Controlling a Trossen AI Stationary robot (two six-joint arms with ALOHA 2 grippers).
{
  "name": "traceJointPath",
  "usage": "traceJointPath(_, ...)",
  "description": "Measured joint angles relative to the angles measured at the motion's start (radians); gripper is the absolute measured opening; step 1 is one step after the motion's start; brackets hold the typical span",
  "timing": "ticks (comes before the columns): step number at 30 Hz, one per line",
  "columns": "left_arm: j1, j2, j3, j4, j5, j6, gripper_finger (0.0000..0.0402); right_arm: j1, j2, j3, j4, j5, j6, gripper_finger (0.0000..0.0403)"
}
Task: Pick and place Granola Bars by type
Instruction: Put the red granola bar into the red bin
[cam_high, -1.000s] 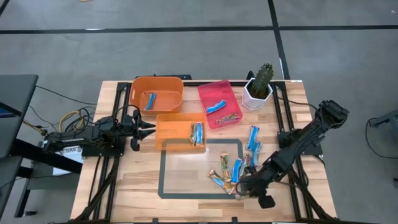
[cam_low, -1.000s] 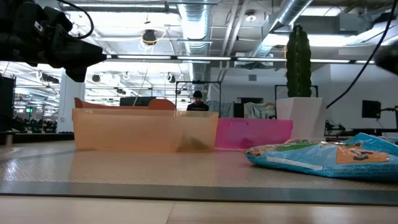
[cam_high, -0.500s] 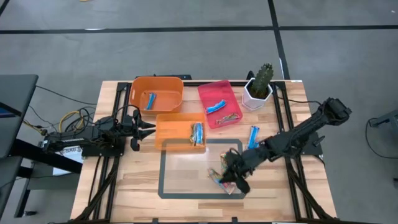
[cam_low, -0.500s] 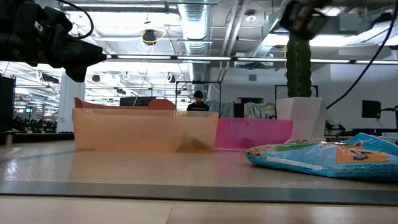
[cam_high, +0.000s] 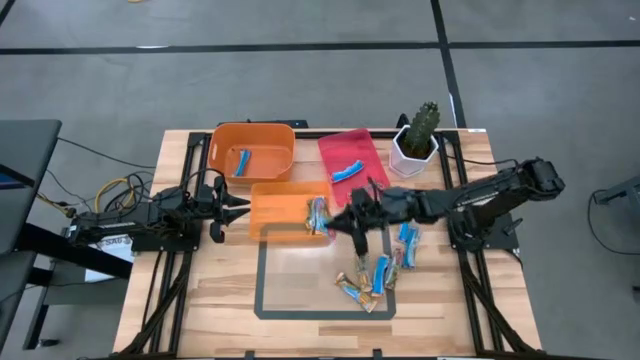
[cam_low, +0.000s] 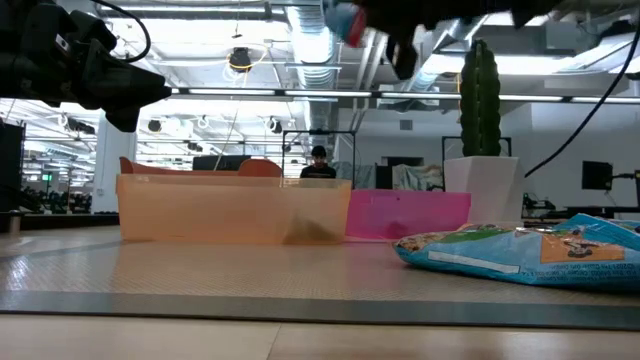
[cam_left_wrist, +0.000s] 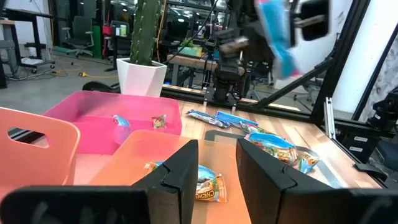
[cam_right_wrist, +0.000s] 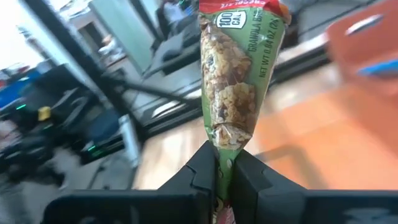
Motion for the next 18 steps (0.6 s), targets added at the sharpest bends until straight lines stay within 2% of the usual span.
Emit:
traceJointPath(8, 0.000, 0.000, 0.000, 0.000, 0.000, 0.000, 0.0100, -0.179, 0.000, 0.000, 0.027, 0.001, -0.152, 0.0023)
traceJointPath(14, 0.000, 0.000, 0.000, 0.000, 0.000, 0.000, 0.0100, -0.284, 0.000, 0.000, 0.056, 0.054, -0.177, 0.0020)
traceJointPath(18, 0.000, 0.000, 0.000, 0.000, 0.000, 0.000, 0.0100, -0.317, 0.000, 0.000, 0.079, 0.054, -0.181, 0.0024)
